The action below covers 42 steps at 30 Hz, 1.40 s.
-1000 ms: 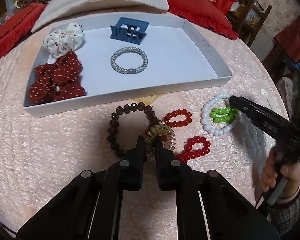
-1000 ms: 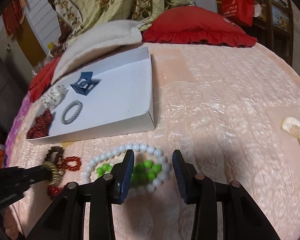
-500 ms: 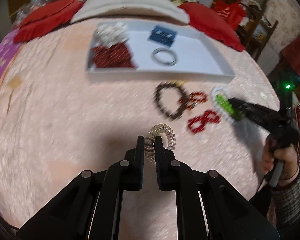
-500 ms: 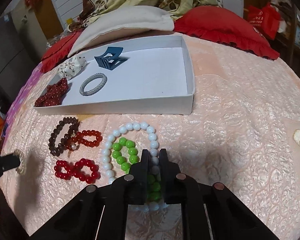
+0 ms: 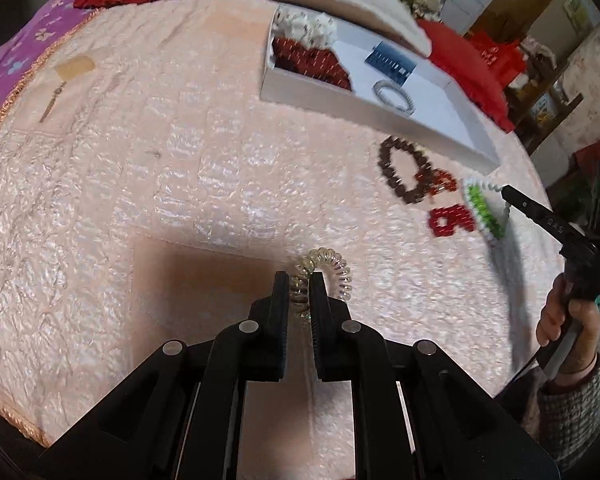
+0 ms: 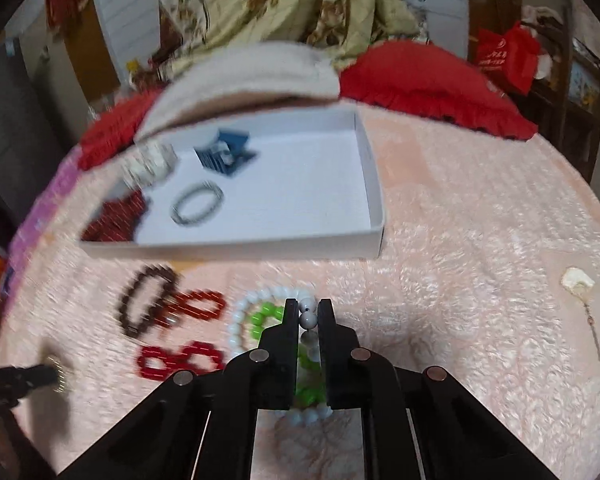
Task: Organize jewelry
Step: 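Carry both items into the white tray and open both tools to release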
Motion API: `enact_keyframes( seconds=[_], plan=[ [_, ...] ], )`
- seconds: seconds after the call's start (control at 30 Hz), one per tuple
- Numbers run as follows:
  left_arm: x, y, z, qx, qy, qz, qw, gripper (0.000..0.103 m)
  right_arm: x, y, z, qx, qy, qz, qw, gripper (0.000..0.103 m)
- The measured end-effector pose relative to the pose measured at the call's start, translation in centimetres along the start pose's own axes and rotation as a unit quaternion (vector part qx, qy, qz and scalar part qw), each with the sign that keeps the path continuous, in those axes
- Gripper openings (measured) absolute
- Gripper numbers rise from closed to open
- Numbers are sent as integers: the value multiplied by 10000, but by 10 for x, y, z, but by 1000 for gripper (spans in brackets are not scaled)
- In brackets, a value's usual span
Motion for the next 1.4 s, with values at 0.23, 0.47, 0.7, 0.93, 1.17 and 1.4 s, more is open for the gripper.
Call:
enact_keyframes(
  seconds=[0.23,0.47,0.7,0.93,1.17,1.4],
  plan=[
    [3,30,-13,-92,-258,-382,9989,9,-4,52,15,-339,-191,-388,9985,9],
    [12,58,-21,-86,-443,-658,9968,9,-7,95,34,-498,-146,-684,9963,9],
    [23,87,-21,-74,-419,-900,9950,9,-1,133,53,-642,-46,-932,9936,9],
    [30,110,-19,-120,-424,-1068,9933,9,1,150,63,-662,132,-1030,9924,9],
    [7,110,-24,27,-374,-931,9950,9,-19,143,63,-631,291,-1050,9920,9],
    [-54,91,-51,-78,-676,-837,9942,9,-61,110,53,-630,240,-929,9934,9]
  ],
)
Point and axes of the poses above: each gripper's, at about its wrist camera, not at the fingertips, and y roughly against the way its jaws point, z to its left, x to its underside, the point moved 2 cm from there along -y, roughly the way its jaws point, and after that the axes turned 1 degree about x, right-handed, at the moved point
